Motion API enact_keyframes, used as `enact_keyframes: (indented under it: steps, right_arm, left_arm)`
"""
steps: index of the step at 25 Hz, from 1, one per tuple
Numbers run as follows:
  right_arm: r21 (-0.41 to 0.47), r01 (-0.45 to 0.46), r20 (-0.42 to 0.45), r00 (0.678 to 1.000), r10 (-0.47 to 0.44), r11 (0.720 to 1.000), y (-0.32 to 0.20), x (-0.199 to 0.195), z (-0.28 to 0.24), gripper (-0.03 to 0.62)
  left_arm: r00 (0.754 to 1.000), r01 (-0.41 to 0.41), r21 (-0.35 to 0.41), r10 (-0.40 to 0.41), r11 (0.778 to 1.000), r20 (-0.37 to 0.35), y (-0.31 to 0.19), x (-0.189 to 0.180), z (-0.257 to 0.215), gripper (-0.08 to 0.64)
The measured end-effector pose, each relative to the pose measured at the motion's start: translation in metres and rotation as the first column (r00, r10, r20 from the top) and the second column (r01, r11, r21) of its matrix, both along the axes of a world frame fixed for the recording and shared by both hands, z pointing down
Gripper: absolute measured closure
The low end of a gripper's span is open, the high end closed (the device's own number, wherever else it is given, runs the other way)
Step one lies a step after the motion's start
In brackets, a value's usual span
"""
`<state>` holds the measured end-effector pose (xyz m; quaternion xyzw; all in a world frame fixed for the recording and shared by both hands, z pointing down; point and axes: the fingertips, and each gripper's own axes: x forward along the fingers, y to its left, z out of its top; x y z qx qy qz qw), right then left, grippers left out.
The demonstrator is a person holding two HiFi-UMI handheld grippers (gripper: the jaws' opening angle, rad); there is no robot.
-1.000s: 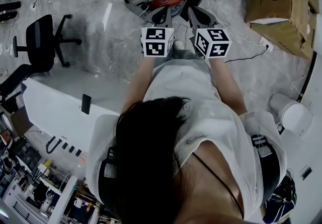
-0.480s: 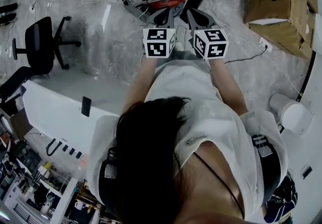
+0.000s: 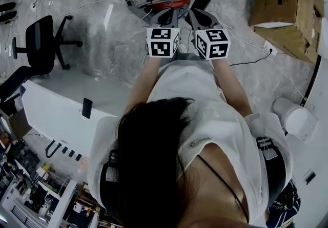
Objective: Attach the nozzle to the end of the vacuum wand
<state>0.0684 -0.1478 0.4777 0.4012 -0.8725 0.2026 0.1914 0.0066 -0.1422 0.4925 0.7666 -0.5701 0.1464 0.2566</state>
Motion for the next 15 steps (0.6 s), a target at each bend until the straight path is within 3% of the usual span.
enact_keyframes:
  steps: [15]
  right_arm:
    - [-0.005, -0.010, -0.029, 1.000, 0.009, 1.000, -0.003, -0.011, 0.002, 0.577]
  left_arm:
    - [1.000, 0.023, -0.016, -0.023, 1.000, 0.004, 0.001, -0.015, 0.005, 0.557]
